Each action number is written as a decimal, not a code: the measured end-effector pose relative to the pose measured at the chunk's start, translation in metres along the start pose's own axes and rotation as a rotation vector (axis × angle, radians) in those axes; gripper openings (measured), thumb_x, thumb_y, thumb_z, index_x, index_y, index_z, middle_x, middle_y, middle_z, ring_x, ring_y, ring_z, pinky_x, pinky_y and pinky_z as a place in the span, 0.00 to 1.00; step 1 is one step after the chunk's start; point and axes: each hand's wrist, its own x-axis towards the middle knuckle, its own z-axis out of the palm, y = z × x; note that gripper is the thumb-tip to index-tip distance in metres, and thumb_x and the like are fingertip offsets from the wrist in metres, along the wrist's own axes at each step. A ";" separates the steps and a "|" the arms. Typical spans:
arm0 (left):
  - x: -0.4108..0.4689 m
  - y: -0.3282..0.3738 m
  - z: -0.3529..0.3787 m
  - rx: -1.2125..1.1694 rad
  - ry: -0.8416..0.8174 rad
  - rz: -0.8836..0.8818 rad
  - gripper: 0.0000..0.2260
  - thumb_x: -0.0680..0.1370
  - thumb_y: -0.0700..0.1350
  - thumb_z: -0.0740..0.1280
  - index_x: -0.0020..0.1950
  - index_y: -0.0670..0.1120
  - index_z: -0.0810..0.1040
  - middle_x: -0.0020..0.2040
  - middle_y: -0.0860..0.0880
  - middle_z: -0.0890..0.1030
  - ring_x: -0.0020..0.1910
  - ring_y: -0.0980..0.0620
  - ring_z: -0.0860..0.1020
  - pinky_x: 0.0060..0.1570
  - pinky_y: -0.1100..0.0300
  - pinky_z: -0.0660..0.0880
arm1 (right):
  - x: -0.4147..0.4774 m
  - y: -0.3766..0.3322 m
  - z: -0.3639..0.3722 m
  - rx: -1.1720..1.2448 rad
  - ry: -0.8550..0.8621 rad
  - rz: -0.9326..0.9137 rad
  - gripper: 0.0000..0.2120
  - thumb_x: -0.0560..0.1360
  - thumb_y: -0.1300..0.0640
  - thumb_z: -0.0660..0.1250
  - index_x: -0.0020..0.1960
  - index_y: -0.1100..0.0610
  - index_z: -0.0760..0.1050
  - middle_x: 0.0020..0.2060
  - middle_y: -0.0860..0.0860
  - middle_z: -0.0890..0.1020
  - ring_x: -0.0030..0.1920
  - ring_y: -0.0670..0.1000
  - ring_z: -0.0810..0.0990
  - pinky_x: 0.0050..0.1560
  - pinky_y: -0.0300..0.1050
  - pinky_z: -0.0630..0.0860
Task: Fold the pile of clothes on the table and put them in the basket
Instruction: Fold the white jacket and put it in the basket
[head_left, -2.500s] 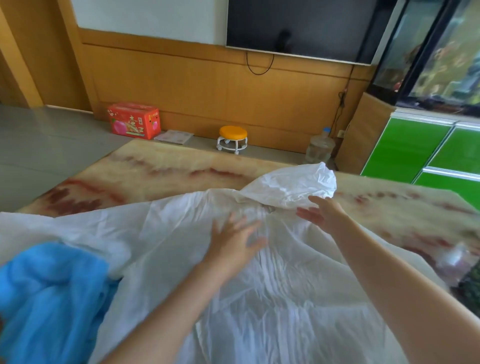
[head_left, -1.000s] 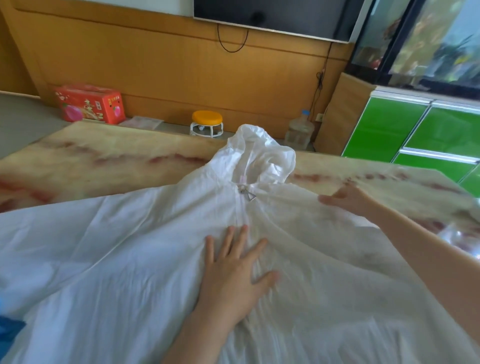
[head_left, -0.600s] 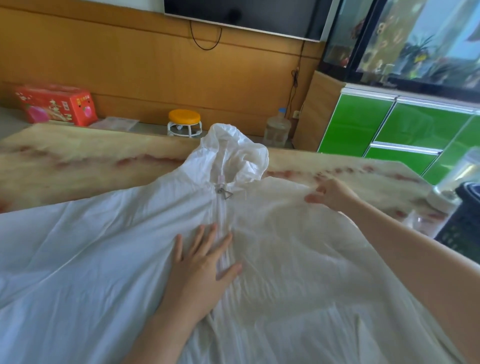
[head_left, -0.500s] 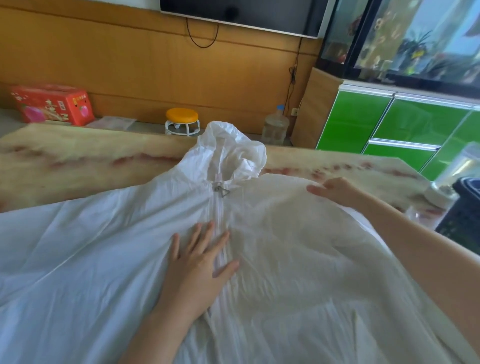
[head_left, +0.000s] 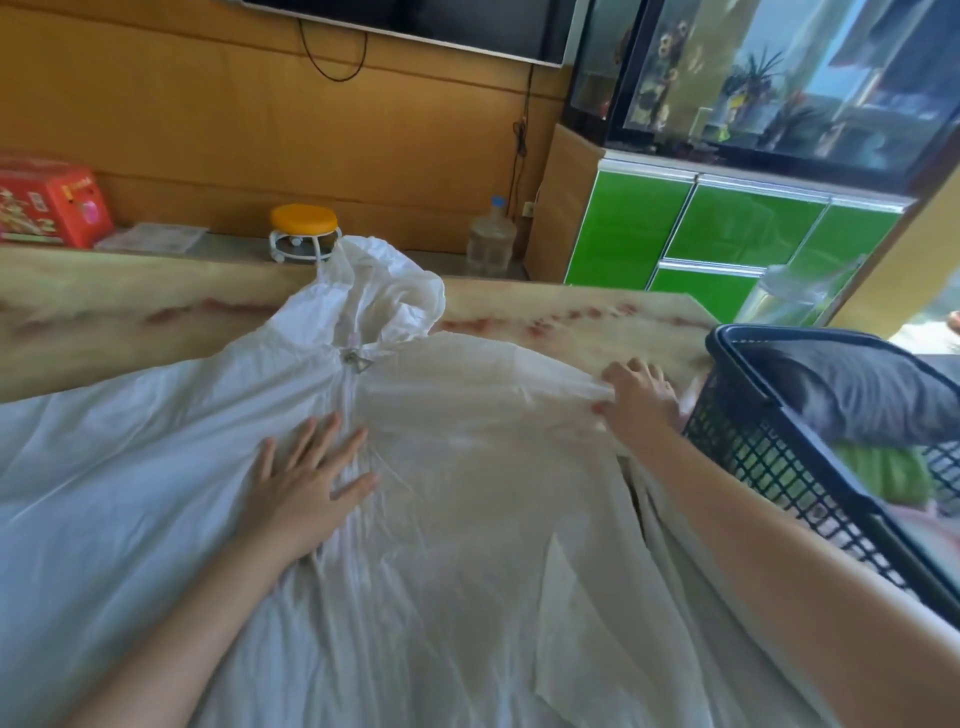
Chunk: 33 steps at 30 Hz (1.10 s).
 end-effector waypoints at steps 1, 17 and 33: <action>0.000 0.003 -0.006 0.003 -0.061 -0.019 0.31 0.75 0.71 0.44 0.75 0.63 0.41 0.76 0.56 0.36 0.75 0.55 0.37 0.73 0.45 0.38 | -0.005 0.002 -0.003 0.039 0.009 -0.015 0.22 0.75 0.52 0.67 0.67 0.52 0.69 0.65 0.52 0.70 0.66 0.55 0.66 0.62 0.48 0.59; -0.195 0.098 0.015 -0.159 -0.057 0.290 0.51 0.56 0.77 0.36 0.75 0.57 0.58 0.77 0.52 0.53 0.76 0.54 0.48 0.72 0.54 0.43 | -0.297 0.062 -0.041 0.600 -0.339 0.206 0.19 0.70 0.47 0.72 0.55 0.48 0.68 0.37 0.46 0.77 0.37 0.43 0.76 0.33 0.33 0.68; -0.312 0.035 0.010 -0.156 -0.030 0.256 0.46 0.56 0.83 0.37 0.71 0.68 0.53 0.74 0.63 0.46 0.73 0.63 0.39 0.71 0.58 0.35 | -0.345 0.072 -0.076 1.030 -0.349 0.399 0.17 0.72 0.55 0.72 0.55 0.59 0.70 0.46 0.58 0.82 0.43 0.58 0.82 0.38 0.55 0.82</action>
